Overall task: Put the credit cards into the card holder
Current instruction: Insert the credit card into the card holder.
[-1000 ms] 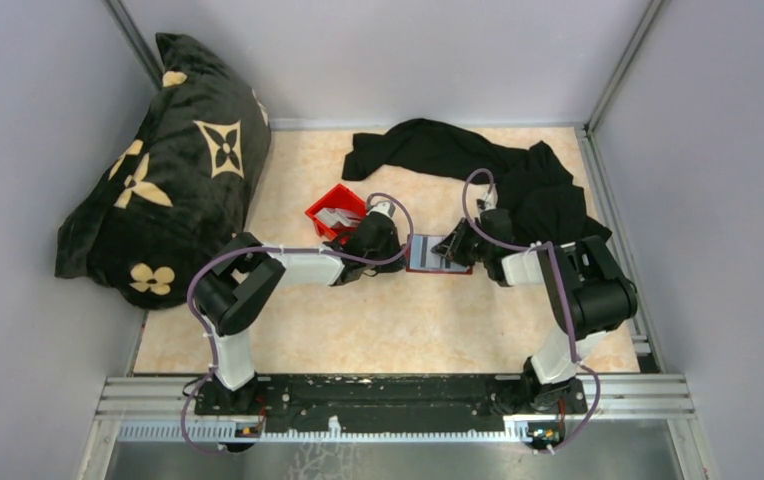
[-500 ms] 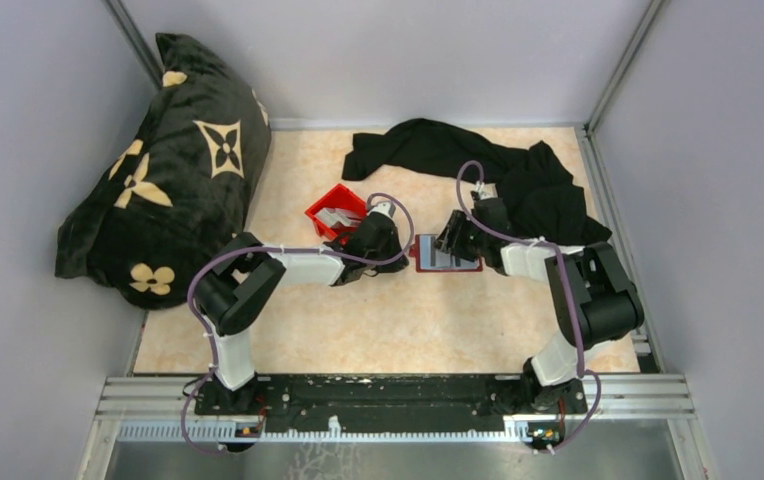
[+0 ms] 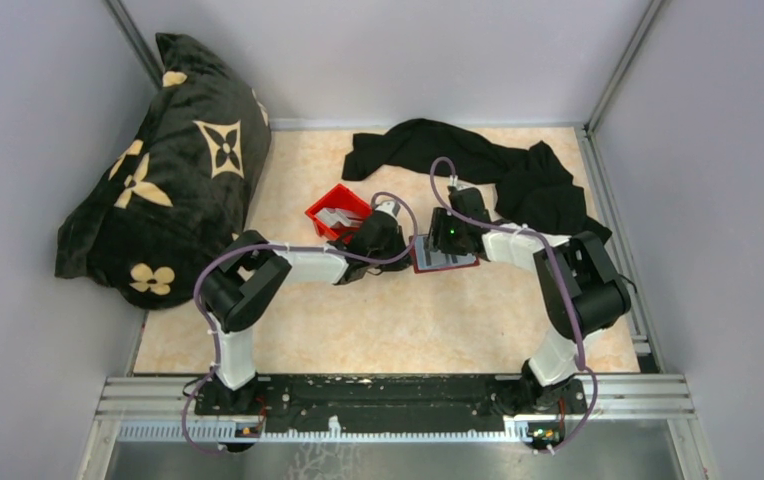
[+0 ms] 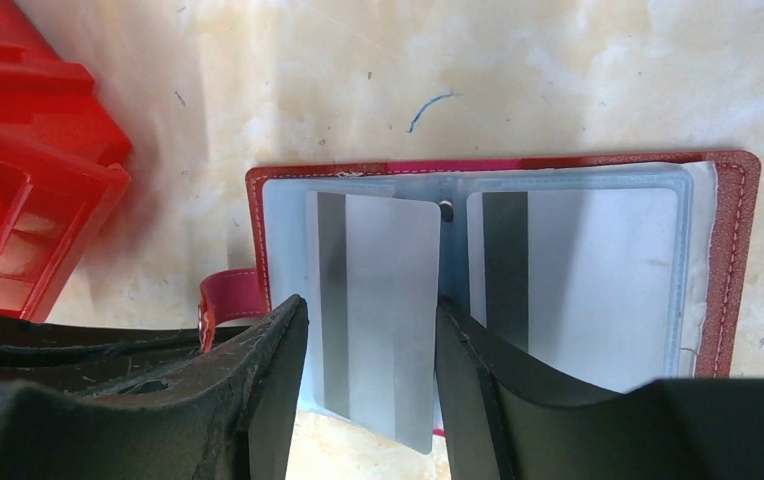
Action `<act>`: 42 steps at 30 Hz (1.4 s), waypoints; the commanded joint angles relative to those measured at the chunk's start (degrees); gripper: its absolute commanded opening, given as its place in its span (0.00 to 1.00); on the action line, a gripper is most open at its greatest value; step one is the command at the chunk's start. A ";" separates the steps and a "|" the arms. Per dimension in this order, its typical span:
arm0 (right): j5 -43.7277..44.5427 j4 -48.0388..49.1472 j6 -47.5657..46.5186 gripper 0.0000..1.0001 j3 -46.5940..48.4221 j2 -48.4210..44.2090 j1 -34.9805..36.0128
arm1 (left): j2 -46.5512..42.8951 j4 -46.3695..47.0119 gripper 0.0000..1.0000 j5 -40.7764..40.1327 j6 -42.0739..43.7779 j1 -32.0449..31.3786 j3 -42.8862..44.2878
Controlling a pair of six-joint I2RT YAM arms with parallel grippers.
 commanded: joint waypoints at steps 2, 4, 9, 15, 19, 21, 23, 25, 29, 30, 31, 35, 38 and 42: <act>4.77 -7.05 -3.37 0.50 3.17 3.13 1.64 | 3.25 -2.71 0.08 0.54 0.77 -0.70 1.64; 5.39 -8.32 -4.26 0.50 3.76 3.75 1.99 | 3.38 -2.79 0.08 0.33 0.86 -0.72 1.74; 5.75 -10.77 -6.43 0.50 5.13 4.58 2.62 | 3.79 -2.93 0.08 0.36 0.62 -0.68 1.87; 4.36 -13.39 -9.93 0.54 6.50 4.64 3.39 | 3.95 -3.10 0.08 -0.14 0.65 -0.67 1.67; 4.28 -13.81 -10.84 0.56 6.14 4.55 3.46 | 3.86 -3.07 0.08 -0.22 0.68 -0.72 1.53; 5.37 -13.73 -10.70 0.56 5.77 4.06 3.46 | 3.65 -3.23 0.08 -0.45 0.76 -0.69 1.25; 6.40 -13.34 -10.23 0.56 5.41 3.41 3.46 | 3.43 -3.34 0.08 -0.94 0.75 -0.67 0.84; 7.17 -12.58 -9.62 0.56 4.99 2.43 3.47 | 3.18 -3.39 0.08 -1.17 0.67 -0.72 0.50; 8.68 -12.26 -9.15 0.56 4.90 0.86 3.46 | 2.84 -3.70 0.07 -1.60 0.67 -0.69 0.18; 9.02 -12.24 -9.14 0.56 4.95 0.37 3.46 | 2.76 -3.71 0.07 -1.72 0.60 -0.72 0.11; 9.38 -12.09 -9.10 0.56 4.83 -0.40 3.46 | 2.75 -3.69 0.06 -1.80 0.60 -0.70 0.08; 9.71 -11.56 -9.01 0.56 4.27 -3.83 3.46 | 2.80 -3.69 0.06 -1.73 0.51 -0.66 0.08; 8.69 -10.12 -8.84 0.56 3.61 -5.42 3.46 | 2.86 -3.56 0.06 -1.71 0.42 -0.63 0.16; 8.07 -8.80 -8.40 0.56 3.33 -6.28 3.49 | 2.64 -3.79 0.06 -1.65 0.42 -0.68 0.16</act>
